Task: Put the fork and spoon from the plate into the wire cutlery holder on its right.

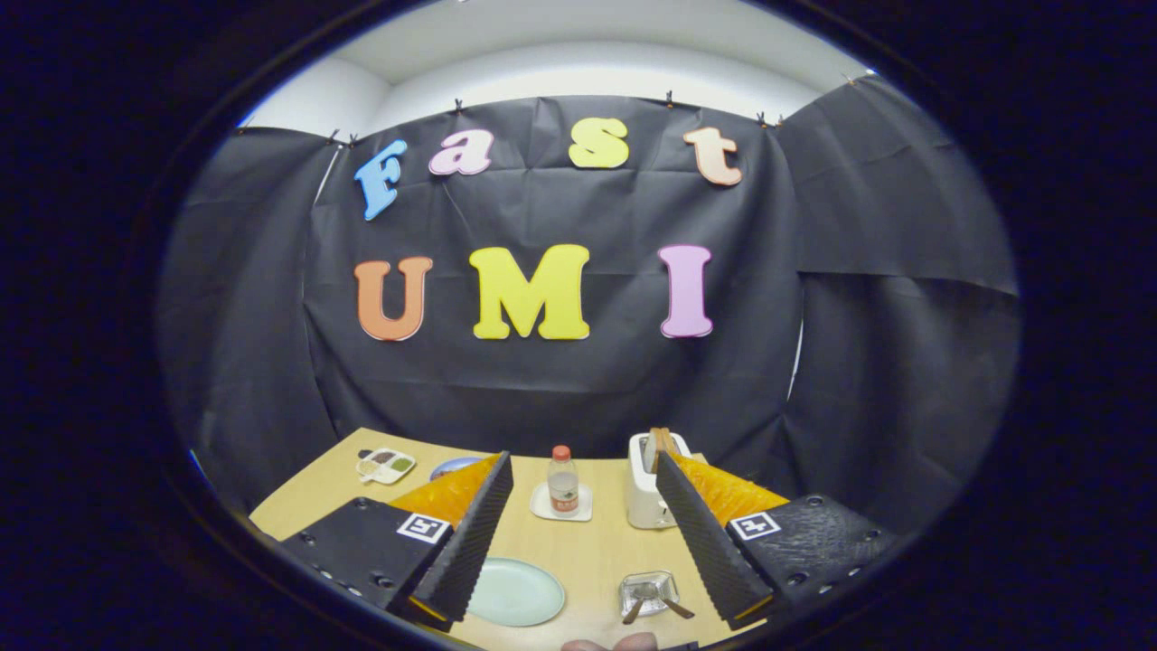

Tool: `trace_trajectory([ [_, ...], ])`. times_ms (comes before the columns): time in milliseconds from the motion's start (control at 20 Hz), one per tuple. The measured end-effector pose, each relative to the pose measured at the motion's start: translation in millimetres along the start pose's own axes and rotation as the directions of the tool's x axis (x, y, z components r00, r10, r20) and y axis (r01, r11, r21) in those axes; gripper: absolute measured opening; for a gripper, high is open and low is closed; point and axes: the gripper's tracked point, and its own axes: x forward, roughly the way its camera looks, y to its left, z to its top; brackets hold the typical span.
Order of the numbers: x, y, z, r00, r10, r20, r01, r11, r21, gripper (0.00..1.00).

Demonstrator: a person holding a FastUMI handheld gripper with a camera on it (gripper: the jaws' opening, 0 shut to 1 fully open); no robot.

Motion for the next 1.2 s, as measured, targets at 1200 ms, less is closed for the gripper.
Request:
trace_trajectory([
  [1200,-26.5,33.4,5.9,0.999,0.003,0.034,-0.006,0.994,0.109,0.96],
])
